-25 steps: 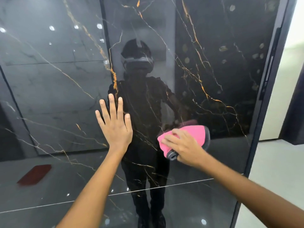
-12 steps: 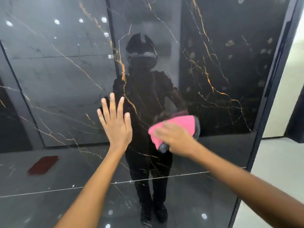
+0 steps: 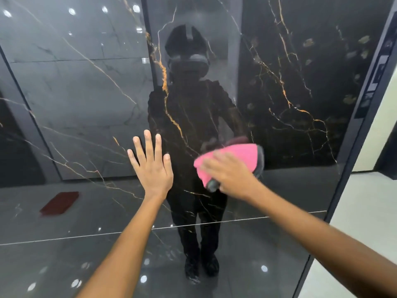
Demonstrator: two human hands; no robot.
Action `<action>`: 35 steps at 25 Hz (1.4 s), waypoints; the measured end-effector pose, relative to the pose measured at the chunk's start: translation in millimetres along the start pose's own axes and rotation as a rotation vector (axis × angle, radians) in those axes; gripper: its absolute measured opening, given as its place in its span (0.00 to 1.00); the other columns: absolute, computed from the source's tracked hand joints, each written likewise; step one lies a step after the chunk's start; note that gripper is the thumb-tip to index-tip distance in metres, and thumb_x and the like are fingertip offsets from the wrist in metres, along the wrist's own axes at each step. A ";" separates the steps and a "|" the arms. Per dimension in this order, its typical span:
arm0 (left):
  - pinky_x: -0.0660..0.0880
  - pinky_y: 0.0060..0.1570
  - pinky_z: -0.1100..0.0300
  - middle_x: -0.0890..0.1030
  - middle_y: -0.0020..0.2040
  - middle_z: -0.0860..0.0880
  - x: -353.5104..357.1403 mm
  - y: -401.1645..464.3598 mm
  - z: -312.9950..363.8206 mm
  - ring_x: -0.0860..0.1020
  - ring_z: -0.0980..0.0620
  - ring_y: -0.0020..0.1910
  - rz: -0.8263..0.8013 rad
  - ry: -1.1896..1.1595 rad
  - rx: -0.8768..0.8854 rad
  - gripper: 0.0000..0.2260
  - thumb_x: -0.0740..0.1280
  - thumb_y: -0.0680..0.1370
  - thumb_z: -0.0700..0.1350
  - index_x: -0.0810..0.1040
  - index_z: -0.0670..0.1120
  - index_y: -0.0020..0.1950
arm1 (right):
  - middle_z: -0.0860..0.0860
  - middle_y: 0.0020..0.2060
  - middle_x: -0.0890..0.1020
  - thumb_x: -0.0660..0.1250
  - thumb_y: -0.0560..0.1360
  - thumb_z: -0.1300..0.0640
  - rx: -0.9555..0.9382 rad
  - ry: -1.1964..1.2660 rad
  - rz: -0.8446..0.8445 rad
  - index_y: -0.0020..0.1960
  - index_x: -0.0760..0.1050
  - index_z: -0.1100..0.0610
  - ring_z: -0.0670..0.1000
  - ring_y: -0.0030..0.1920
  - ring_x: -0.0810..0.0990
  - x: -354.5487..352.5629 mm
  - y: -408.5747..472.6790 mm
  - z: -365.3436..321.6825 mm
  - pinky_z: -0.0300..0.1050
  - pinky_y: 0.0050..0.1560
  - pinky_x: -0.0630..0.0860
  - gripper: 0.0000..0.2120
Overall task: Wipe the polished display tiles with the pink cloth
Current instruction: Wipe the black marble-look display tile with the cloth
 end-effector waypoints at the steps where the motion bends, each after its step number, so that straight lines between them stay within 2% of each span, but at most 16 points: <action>1: 0.41 0.75 0.45 0.55 0.79 0.46 0.0 -0.7 0.1 0.44 0.45 0.79 0.003 0.002 0.000 0.25 0.52 0.82 0.49 0.54 0.48 0.79 | 0.54 0.52 0.80 0.70 0.58 0.62 0.172 0.040 0.117 0.57 0.79 0.58 0.57 0.52 0.70 -24.4 17.3 32.6 0.48 0.48 0.64 0.27; 4: 0.40 0.75 0.46 0.53 0.79 0.48 0.8 -1.2 -0.2 0.41 0.48 0.79 0.012 0.015 0.005 0.25 0.52 0.82 0.48 0.53 0.48 0.79 | 0.56 0.55 0.79 0.62 0.62 0.61 0.653 0.089 0.378 0.59 0.77 0.60 0.57 0.55 0.66 -55.7 38.7 74.0 0.48 0.48 0.60 0.24; 5: 0.41 0.75 0.45 0.54 0.79 0.47 0.7 -0.9 0.3 0.42 0.47 0.79 0.016 0.019 0.014 0.25 0.51 0.82 0.49 0.54 0.48 0.79 | 0.56 0.54 0.79 0.64 0.59 0.62 0.600 0.100 0.367 0.59 0.75 0.60 0.57 0.56 0.66 -40.3 33.0 51.0 0.49 0.48 0.60 0.27; 8: 0.42 0.75 0.45 0.57 0.78 0.46 -0.5 0.2 0.2 0.46 0.44 0.79 0.030 0.018 0.027 0.24 0.51 0.83 0.49 0.55 0.47 0.79 | 0.51 0.50 0.80 0.71 0.55 0.62 0.030 0.047 -0.019 0.57 0.72 0.57 0.56 0.54 0.68 29.9 -9.2 -66.9 0.48 0.48 0.63 0.30; 10: 0.42 0.75 0.45 0.58 0.78 0.45 -1.4 -0.8 1.6 0.47 0.43 0.78 0.038 0.013 0.030 0.24 0.51 0.82 0.49 0.55 0.47 0.79 | 0.50 0.48 0.79 0.71 0.55 0.62 -0.089 0.030 -0.095 0.54 0.77 0.56 0.54 0.52 0.69 29.9 -8.8 -57.2 0.48 0.47 0.69 0.26; 13: 0.41 0.75 0.46 0.59 0.78 0.43 -1.3 -0.4 0.3 0.42 0.48 0.79 0.034 0.023 0.010 0.24 0.51 0.82 0.48 0.55 0.47 0.79 | 0.55 0.50 0.80 0.70 0.57 0.66 0.359 0.129 0.301 0.55 0.79 0.61 0.57 0.54 0.69 -42.9 45.9 48.1 0.49 0.49 0.68 0.25; 15: 0.40 0.76 0.46 0.58 0.78 0.43 -0.5 -0.2 0.7 0.41 0.48 0.79 0.027 0.026 0.008 0.24 0.51 0.82 0.48 0.55 0.47 0.79 | 0.56 0.57 0.77 0.68 0.58 0.64 0.573 0.122 0.409 0.60 0.77 0.59 0.58 0.60 0.67 -54.6 48.9 72.7 0.49 0.56 0.62 0.29; 17: 0.41 0.75 0.46 0.59 0.78 0.43 -0.9 -0.7 2.0 0.45 0.45 0.79 0.027 0.025 0.022 0.24 0.51 0.82 0.48 0.55 0.47 0.79 | 0.53 0.62 0.72 0.68 0.55 0.61 0.391 0.117 0.288 0.65 0.73 0.56 0.58 0.63 0.66 -12.0 21.4 30.7 0.51 0.59 0.60 0.37; 19: 0.42 0.75 0.45 0.60 0.77 0.42 -0.9 0.7 2.3 0.50 0.40 0.78 0.028 0.015 0.026 0.24 0.51 0.82 0.48 0.56 0.47 0.78 | 0.49 0.67 0.67 0.71 0.55 0.60 -0.013 0.001 -0.055 0.70 0.65 0.55 0.57 0.67 0.64 43.5 -32.1 -45.2 0.52 0.68 0.56 0.44; 21: 0.42 0.75 0.45 0.60 0.78 0.43 -1.5 -0.7 2.9 0.51 0.39 0.77 0.031 0.013 0.023 0.24 0.51 0.82 0.48 0.56 0.47 0.79 | 0.49 0.73 0.66 0.70 0.58 0.63 -0.253 -0.134 -0.215 0.74 0.60 0.54 0.54 0.72 0.60 54.9 -64.5 -55.5 0.50 0.76 0.42 0.45; 23: 0.41 0.75 0.46 0.59 0.78 0.43 -1.2 -0.8 2.6 0.51 0.39 0.77 0.036 0.022 0.019 0.24 0.52 0.82 0.48 0.56 0.47 0.79 | 0.52 0.72 0.68 0.67 0.63 0.64 -0.198 -0.171 -0.016 0.74 0.62 0.56 0.56 0.74 0.60 22.4 -35.7 -5.8 0.52 0.76 0.40 0.40; 25: 0.41 0.75 0.46 0.59 0.78 0.43 -0.2 -0.4 2.7 0.51 0.39 0.77 0.034 0.026 0.015 0.24 0.52 0.82 0.48 0.55 0.47 0.79 | 0.56 0.71 0.69 0.66 0.74 0.55 0.148 -0.141 0.315 0.72 0.68 0.59 0.59 0.74 0.61 -39.1 15.0 67.9 0.54 0.76 0.46 0.27; 28: 0.41 0.75 0.46 0.59 0.78 0.43 -0.2 -1.7 2.1 0.51 0.39 0.77 0.034 0.023 0.012 0.24 0.52 0.82 0.48 0.56 0.47 0.79 | 0.58 0.71 0.68 0.64 0.77 0.48 0.426 -0.026 0.550 0.71 0.68 0.62 0.59 0.74 0.61 -51.7 31.0 89.2 0.53 0.75 0.53 0.27; 30: 0.41 0.75 0.46 0.59 0.77 0.42 -1.5 -0.6 3.8 0.51 0.39 0.77 0.040 0.026 0.019 0.24 0.52 0.82 0.48 0.56 0.46 0.78 | 0.55 0.72 0.66 0.73 0.69 0.56 0.261 0.013 0.330 0.72 0.66 0.60 0.55 0.74 0.61 6.9 -1.7 25.6 0.49 0.76 0.50 0.35; 33: 0.41 0.75 0.46 0.60 0.77 0.42 -2.4 1.1 3.3 0.52 0.38 0.76 0.024 0.001 0.020 0.24 0.52 0.82 0.48 0.56 0.46 0.78 | 0.52 0.73 0.66 0.73 0.56 0.63 -0.270 -0.086 -0.218 0.73 0.67 0.56 0.50 0.74 0.59 84.7 -80.6 -76.6 0.49 0.76 0.38 0.45; 35: 0.41 0.75 0.46 0.60 0.77 0.42 -2.6 0.0 3.4 0.51 0.38 0.76 0.020 0.002 0.016 0.24 0.51 0.82 0.48 0.56 0.46 0.78 | 0.51 0.74 0.64 0.71 0.59 0.64 -0.389 -0.113 -0.171 0.74 0.64 0.55 0.51 0.77 0.53 82.2 -78.7 -71.6 0.50 0.76 0.36 0.44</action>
Point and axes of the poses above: each hand's wrist, its own y-axis towards the middle knuckle, its own x-axis out of the palm, z = x × y, the point moved 6 cm from there along y, towards the middle knuckle
